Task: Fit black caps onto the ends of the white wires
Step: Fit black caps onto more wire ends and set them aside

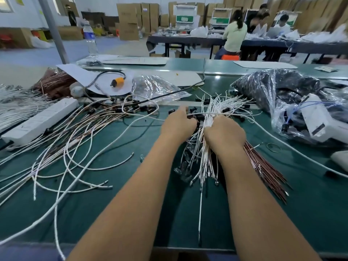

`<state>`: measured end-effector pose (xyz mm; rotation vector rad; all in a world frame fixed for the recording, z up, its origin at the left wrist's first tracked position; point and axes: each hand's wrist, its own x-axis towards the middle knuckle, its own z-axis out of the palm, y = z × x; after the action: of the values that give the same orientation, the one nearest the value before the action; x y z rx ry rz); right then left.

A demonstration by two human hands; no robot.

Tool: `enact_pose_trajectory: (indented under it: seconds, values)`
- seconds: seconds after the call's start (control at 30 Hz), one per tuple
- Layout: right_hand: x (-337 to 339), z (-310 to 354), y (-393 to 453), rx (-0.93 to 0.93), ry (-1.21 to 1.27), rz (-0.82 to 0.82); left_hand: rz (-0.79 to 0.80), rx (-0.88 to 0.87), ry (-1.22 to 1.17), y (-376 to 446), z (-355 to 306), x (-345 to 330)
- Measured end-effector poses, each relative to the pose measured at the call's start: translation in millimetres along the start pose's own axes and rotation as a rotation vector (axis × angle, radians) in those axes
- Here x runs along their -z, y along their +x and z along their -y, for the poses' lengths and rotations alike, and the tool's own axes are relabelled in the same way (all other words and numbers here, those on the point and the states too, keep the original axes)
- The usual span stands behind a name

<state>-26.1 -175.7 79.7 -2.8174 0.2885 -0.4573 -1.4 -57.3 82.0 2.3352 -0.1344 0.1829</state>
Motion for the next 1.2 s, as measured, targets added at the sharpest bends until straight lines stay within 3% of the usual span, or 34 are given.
enact_pose_trajectory:
  seconds: [0.2, 0.3, 0.47, 0.57, 0.67, 0.77, 0.83, 0.97, 1.07, 1.2]
  values:
    - [-3, 1, 1, 0.044, -0.006, -0.059, 0.050, 0.021, -0.165, 13, 22, -7]
    - [-4, 1, 2, 0.052, -0.070, -0.031, -0.048, -0.042, -0.314, 14, 28, -4]
    - [-2, -3, 2, 0.002, 0.032, -0.050, -0.184, -0.227, -0.154, -1, 21, 8]
    - [1, -2, 3, -0.036, 0.089, -0.021, 0.009, -0.357, -0.161, -11, 7, 16]
    - [0, -4, 6, -0.090, 0.161, -0.066, 0.287, -0.318, -0.148, -17, 0, 20]
    - [0, -7, 7, -0.134, 0.359, -0.164, 0.430, -0.263, -0.066, -17, 4, 20]
    - [2, -7, 8, -0.114, 0.491, -0.223, 0.348, -0.287, -0.071, -16, 6, 15]
    - [4, 1, 1, 0.157, 0.502, -0.220, -0.079, -0.379, -0.111, -14, 6, 12]
    - [4, 10, -6, 0.364, 0.506, -0.264, -0.108, -0.397, -0.118, -15, 9, 18]
    - [6, 10, -6, 0.316, 0.577, -0.559, -0.106, -0.375, -0.476, -19, 6, 27]
